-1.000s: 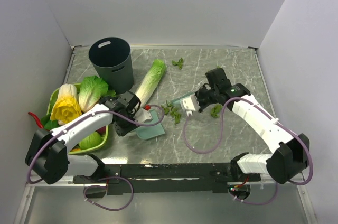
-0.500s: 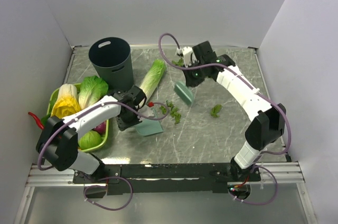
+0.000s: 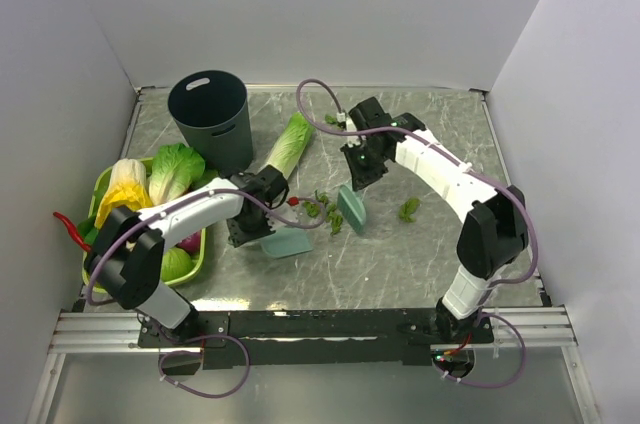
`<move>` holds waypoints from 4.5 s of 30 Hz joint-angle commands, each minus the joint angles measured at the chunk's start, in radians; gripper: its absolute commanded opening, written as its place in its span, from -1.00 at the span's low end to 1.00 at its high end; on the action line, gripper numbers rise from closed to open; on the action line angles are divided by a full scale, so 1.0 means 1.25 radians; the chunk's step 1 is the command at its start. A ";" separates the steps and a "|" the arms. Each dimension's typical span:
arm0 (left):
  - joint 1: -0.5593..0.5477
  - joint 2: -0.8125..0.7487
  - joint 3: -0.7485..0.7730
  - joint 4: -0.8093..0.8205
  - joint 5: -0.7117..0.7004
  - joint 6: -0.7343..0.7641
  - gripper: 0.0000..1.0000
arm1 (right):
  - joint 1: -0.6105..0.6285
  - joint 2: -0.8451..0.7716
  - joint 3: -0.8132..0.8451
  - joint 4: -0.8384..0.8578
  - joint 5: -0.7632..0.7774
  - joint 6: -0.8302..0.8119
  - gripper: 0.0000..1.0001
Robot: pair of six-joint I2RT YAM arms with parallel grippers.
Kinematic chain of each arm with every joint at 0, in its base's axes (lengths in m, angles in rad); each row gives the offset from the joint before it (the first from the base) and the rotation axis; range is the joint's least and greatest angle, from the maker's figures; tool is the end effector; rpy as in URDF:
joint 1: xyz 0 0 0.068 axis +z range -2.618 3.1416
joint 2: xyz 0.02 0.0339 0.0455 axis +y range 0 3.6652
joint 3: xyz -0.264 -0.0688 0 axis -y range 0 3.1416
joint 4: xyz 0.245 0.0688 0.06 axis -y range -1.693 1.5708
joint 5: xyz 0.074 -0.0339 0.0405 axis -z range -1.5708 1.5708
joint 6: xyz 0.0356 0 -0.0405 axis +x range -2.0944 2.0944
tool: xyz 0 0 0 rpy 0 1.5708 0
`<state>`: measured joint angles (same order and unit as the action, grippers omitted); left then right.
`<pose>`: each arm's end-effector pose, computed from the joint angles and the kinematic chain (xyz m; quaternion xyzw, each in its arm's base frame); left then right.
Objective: Sweep away the paper scraps from the table
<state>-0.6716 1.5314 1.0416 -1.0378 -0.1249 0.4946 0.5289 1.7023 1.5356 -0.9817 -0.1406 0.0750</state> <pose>0.2053 -0.1575 0.2058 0.5483 0.8337 0.0602 0.0270 0.3005 0.1814 0.2941 -0.2338 0.9470 0.1278 0.1792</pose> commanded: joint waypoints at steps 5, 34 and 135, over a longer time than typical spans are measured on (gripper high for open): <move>-0.041 0.098 0.098 0.039 -0.008 -0.043 -0.98 | 0.070 0.070 0.080 0.032 -0.265 0.006 -1.00; -0.032 0.024 0.018 0.003 -0.045 -0.025 -0.98 | -0.019 0.015 0.098 0.021 0.074 -0.010 -1.00; 0.574 0.076 0.646 0.224 -0.194 0.333 -0.98 | -0.056 -0.032 0.040 0.091 -0.113 -0.138 -1.00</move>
<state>0.0235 1.6936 1.9167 -0.9257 -0.2684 0.7296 0.4435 1.6882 1.5959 -0.8932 -0.2741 -0.0772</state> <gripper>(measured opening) 0.293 0.166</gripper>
